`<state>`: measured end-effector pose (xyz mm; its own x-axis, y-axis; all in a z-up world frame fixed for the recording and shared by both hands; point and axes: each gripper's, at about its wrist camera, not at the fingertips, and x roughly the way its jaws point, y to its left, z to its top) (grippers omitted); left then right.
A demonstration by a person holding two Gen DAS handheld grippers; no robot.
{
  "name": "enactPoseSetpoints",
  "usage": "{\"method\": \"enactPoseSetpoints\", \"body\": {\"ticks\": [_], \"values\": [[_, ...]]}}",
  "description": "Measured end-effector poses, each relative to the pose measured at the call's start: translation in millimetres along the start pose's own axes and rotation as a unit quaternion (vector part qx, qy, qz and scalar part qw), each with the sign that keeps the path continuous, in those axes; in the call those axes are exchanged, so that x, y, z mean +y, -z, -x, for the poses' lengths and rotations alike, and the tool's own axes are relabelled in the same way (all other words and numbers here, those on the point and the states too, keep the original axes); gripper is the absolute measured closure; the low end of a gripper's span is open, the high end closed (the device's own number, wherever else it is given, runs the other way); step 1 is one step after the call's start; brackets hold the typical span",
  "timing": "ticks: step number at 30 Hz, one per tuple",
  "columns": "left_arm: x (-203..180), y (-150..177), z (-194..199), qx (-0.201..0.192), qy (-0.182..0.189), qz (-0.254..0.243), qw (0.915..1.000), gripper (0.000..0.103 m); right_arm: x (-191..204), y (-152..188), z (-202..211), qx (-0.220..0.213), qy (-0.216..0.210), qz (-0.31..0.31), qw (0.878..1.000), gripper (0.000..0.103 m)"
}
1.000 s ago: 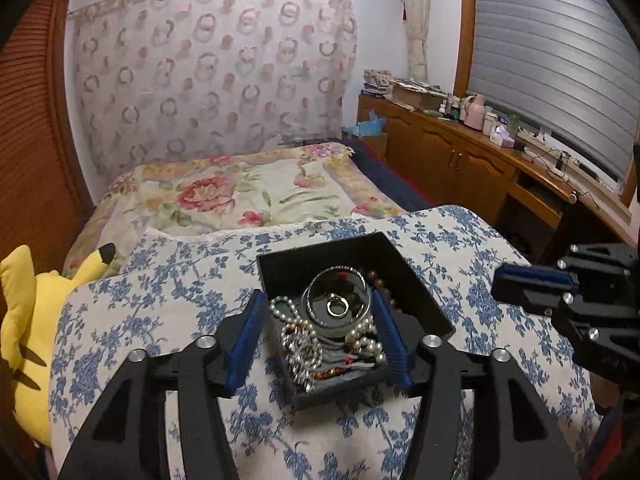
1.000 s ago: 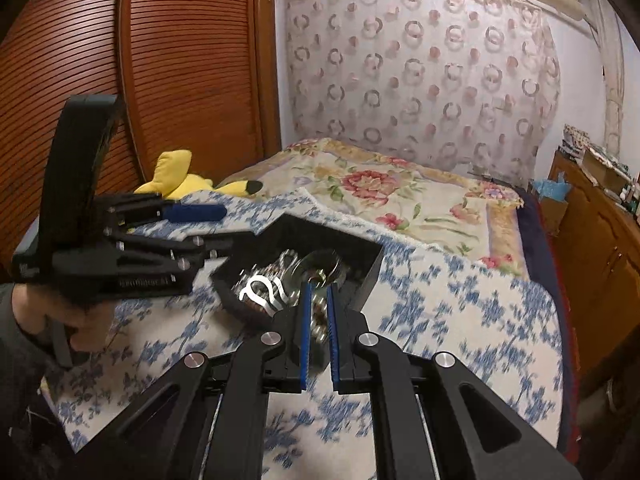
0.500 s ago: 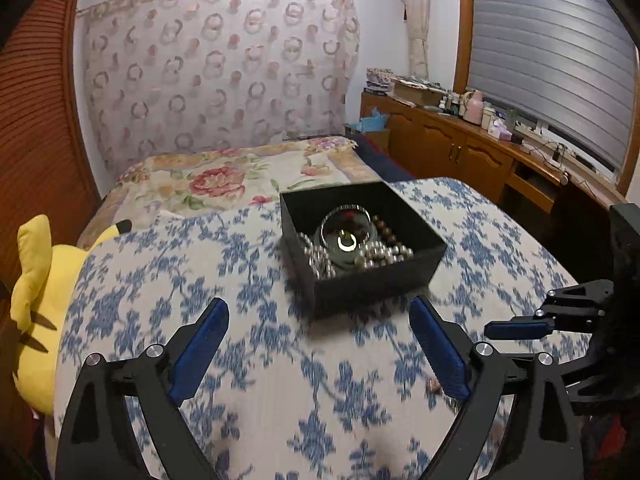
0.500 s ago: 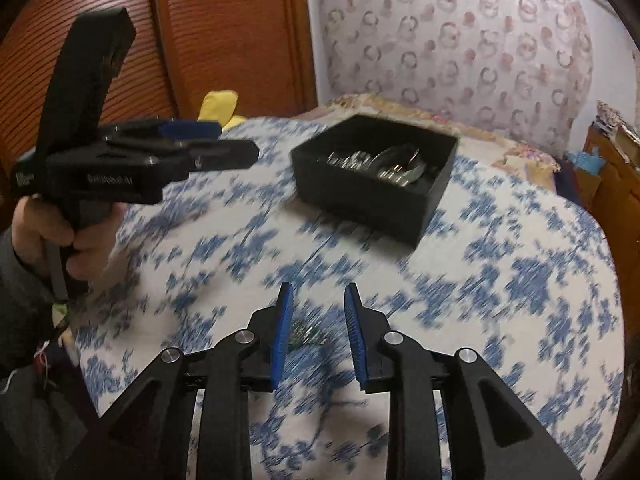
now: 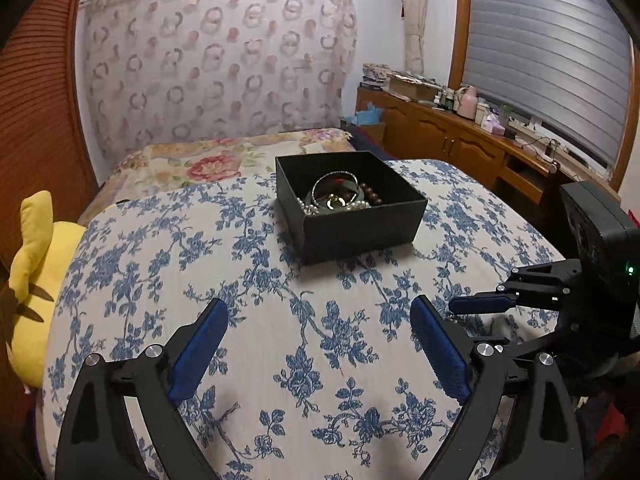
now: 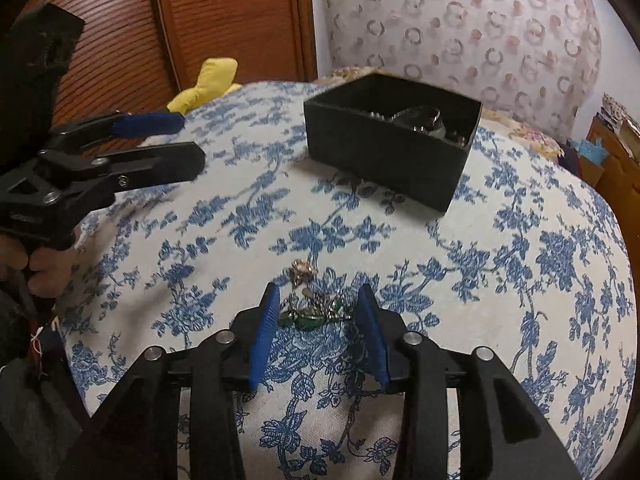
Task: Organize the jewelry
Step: 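Move the right tool to the green pendant chain and grasp it, then grasp the small gold charm with the left tool while the right tool holds the pendant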
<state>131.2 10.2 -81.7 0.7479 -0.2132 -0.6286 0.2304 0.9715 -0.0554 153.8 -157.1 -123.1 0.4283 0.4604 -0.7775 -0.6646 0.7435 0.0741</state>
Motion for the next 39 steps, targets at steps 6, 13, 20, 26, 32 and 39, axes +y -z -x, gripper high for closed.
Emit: {"method": "enactPoseSetpoints", "body": {"ticks": [6,13,20,26,32,39], "values": [[-2.1,6.0,-3.4,0.009,0.004,0.003,0.9999,0.014,3.7,4.0,3.0,0.003,0.003,0.015,1.000,0.062],[-8.8,8.1,-6.2,0.014,0.005,-0.003,0.9999,0.014,4.6,7.7,7.4,-0.001,-0.007,0.018,1.000,0.080],[-15.6,7.8,-9.6,0.022,0.012,-0.006,0.9997,0.014,-5.3,10.7,27.5,-0.022,0.009,0.015,1.000,0.087],[-26.0,9.1,-21.7,0.042,0.022,-0.010,0.9988,0.014,-19.3,12.9,49.6,-0.045,0.025,0.007,0.999,0.088],[-44.3,9.4,-32.3,0.057,0.039,-0.029,0.9972,0.020,-28.7,12.2,66.9,-0.065,0.033,-0.003,0.997,0.088],[-62.1,7.9,-44.0,0.076,0.049,-0.044,0.9950,0.050,-31.8,13.4,77.7,-0.079,0.037,-0.006,0.996,0.088]]}}
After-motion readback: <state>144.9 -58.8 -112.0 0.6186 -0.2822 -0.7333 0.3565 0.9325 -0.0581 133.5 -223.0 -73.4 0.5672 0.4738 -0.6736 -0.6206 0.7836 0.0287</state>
